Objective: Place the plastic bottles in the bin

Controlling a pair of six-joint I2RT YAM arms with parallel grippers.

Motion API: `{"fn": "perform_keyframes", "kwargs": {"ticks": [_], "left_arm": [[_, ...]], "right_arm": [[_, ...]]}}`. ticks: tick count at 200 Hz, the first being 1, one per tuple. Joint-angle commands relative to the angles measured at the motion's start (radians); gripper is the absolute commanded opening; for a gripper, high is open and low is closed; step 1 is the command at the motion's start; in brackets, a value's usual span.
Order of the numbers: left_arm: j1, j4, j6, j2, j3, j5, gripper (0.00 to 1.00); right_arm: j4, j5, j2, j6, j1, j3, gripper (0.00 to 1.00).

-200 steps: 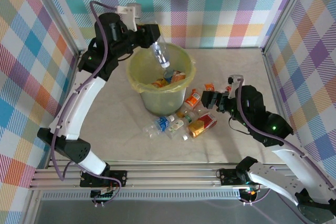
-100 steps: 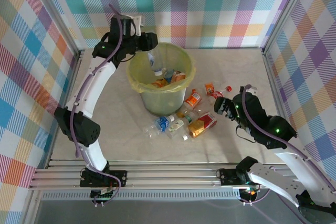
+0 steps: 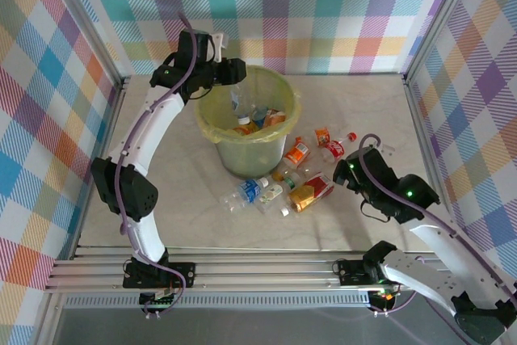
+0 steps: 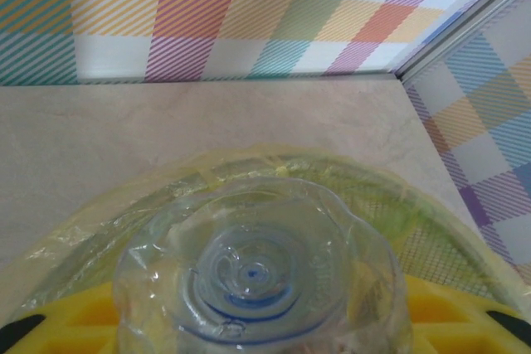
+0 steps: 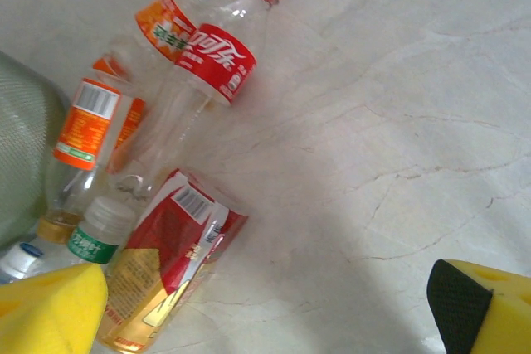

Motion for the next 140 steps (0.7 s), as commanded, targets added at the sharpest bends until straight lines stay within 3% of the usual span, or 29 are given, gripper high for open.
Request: {"fn": "perform_keyframes", "kwargs": {"ticks": [1,25,52,140], "left_arm": [[0.004,-0.016,0.018,0.017,-0.012,0.016,0.55],[0.004,-0.028,0.022,0.012,-0.012,-0.002,0.69],[0.004,-0.04,0.026,0.0,-0.013,-0.012,0.77],[-0.006,0.034,0.011,-0.175,-0.146,-0.036,0.83]], "right_arm": [[0.009,-0.027,0.012,0.021,-0.018,-0.024,1.0],[0.048,-0.072,0.029,0.019,-0.046,-0.063,1.0],[0.103,-0.138,0.046,0.022,-0.071,-0.11,1.0],[0.25,-0.313,0.082,0.091,-0.077,-0.243,1.0]]}}
